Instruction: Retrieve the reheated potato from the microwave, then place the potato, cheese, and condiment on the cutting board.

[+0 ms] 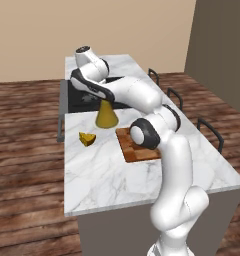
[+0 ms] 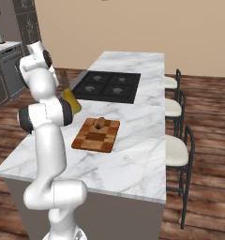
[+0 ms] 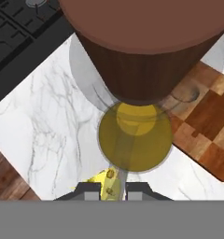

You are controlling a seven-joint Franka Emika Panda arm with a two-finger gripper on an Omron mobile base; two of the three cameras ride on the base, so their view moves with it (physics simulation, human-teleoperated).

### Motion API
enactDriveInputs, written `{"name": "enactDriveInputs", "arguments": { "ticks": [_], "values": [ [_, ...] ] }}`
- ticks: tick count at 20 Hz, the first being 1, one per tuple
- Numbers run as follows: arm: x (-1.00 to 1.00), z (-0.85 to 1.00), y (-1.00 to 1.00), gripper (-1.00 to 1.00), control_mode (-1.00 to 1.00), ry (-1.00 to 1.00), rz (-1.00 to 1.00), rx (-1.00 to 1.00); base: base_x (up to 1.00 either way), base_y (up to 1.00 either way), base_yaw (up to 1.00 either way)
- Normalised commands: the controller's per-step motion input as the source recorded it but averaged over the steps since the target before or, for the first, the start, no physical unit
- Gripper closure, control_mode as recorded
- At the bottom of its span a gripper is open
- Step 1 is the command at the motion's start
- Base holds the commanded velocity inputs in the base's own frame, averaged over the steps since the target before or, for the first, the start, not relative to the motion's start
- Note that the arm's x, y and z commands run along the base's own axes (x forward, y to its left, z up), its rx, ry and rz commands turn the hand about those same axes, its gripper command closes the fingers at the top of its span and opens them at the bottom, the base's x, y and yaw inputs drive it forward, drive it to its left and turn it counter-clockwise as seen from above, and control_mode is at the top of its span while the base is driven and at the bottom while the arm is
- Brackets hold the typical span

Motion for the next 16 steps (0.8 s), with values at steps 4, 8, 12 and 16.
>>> {"name": "enactDriveInputs", "arguments": {
  "ticks": [4,8,12,16],
  "values": [
    [-0.46,-0.01,-0.34,1.0,-1.0,0.04,0.0,0.02,0.0,0.0,0.0],
    [-0.39,-0.13,-0.43,1.0,-1.0,0.01,0.0,0.07,0.0,0.0,0.0],
    [-0.21,-0.19,-0.48,1.0,-1.0,0.0,0.0,0.06,0.0,0.0,0.0],
    [-0.14,-0.24,-0.5,1.0,-1.0,0.0,0.0,0.11,0.0,0.0,0.0]
  ]
}}
